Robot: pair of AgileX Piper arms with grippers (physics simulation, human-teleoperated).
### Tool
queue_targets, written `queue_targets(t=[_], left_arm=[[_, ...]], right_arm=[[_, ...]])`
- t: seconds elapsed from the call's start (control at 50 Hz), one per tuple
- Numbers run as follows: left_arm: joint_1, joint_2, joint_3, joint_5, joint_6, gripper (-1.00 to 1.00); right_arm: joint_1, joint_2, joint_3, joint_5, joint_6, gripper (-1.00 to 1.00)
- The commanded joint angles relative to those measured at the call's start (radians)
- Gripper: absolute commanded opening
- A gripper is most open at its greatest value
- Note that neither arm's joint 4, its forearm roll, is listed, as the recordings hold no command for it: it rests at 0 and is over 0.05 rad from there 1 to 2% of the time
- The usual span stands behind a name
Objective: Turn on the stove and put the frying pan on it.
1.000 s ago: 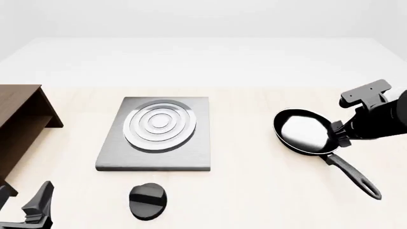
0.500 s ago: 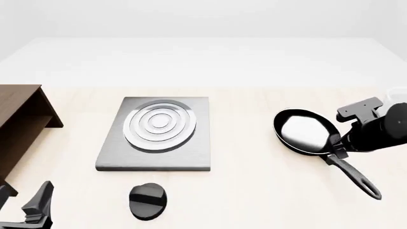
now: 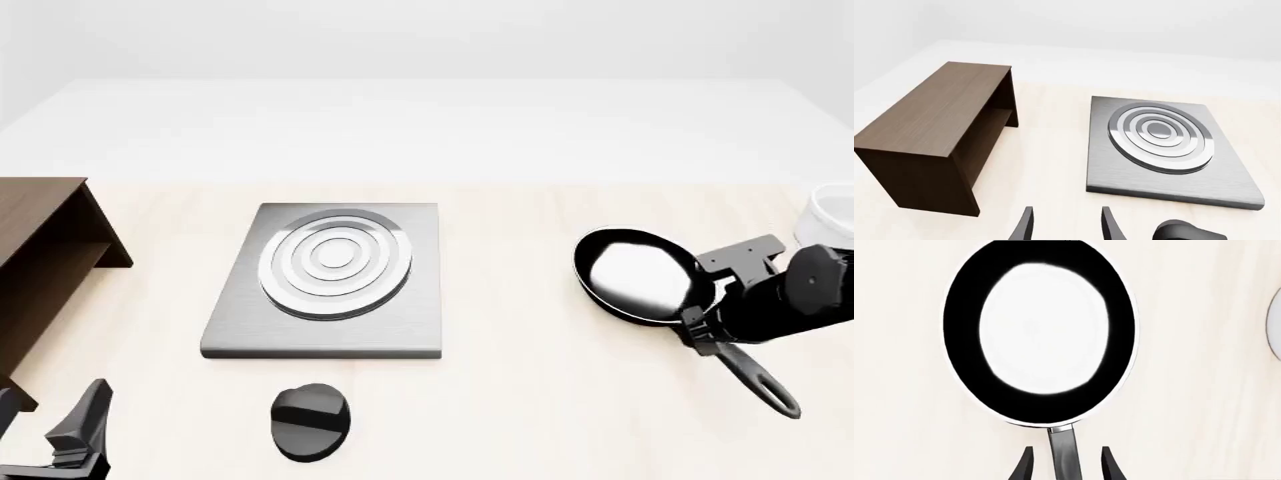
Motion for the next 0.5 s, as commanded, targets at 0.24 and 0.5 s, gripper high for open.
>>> queue_targets(t=[0.24, 0.5], left_arm=[[0.000, 0.000, 0.000, -0.001, 0.001, 1.00], [-0.001, 0.000, 0.000, -0.001, 0.000, 1.00]], right_arm=[[-0.002, 0.049, 0.035, -0.044, 0.019, 1.00], [-0.025, 0.069, 0.044, -0.060, 0.007, 1.00]])
